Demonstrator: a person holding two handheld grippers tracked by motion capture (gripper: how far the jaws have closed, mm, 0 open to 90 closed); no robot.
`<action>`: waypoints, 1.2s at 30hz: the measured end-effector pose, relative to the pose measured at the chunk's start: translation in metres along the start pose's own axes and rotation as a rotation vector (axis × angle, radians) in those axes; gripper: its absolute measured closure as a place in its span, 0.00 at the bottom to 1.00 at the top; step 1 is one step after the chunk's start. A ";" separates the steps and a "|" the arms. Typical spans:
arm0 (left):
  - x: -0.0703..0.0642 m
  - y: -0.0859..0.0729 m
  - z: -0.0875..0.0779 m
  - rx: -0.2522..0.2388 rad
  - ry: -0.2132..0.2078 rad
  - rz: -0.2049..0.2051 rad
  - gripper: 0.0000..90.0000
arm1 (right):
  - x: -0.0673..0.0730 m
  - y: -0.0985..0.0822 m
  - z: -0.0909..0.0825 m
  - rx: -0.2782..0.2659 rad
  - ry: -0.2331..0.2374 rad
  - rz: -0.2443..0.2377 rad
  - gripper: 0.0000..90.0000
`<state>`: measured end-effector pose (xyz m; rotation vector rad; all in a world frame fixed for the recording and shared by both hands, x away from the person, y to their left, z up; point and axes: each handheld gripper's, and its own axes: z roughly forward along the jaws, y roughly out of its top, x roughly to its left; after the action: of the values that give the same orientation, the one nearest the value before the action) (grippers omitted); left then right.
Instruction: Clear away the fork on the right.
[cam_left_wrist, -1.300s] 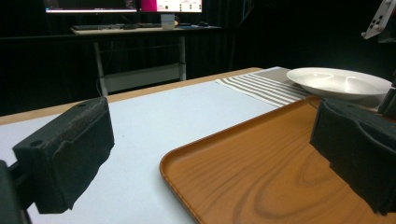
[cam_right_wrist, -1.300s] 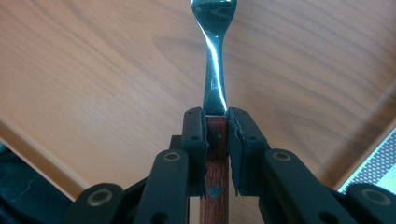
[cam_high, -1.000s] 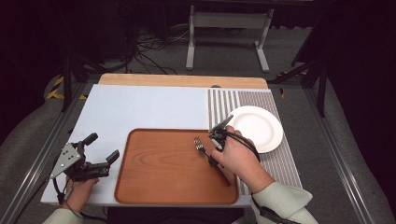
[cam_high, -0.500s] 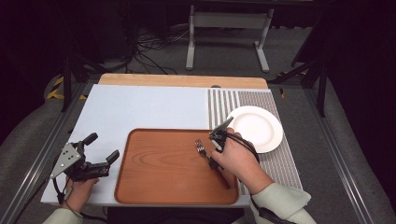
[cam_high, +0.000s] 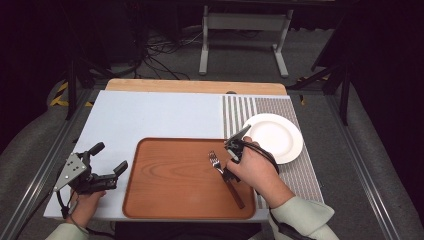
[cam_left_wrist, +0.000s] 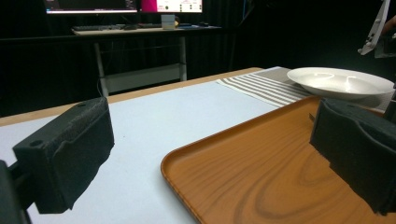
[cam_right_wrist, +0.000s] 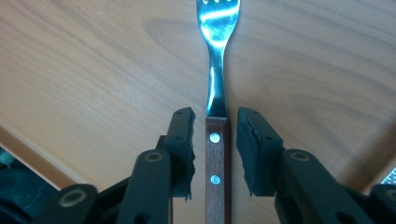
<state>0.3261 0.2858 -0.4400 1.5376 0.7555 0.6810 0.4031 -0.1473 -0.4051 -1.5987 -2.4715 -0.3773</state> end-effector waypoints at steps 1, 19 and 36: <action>0.000 0.000 0.000 0.000 0.000 0.000 0.00 | 0.000 0.000 0.000 -0.005 -0.003 -0.004 0.72; 0.000 0.000 0.000 -0.001 0.000 0.004 0.00 | -0.003 0.005 -0.012 -0.365 0.006 -0.358 0.26; 0.000 0.001 0.000 -0.004 -0.002 0.002 0.00 | 0.006 0.013 -0.006 -0.390 0.027 -0.572 0.88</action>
<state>0.3261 0.2856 -0.4394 1.5352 0.7506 0.6827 0.4129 -0.1387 -0.3961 -0.9288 -2.9298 -1.0010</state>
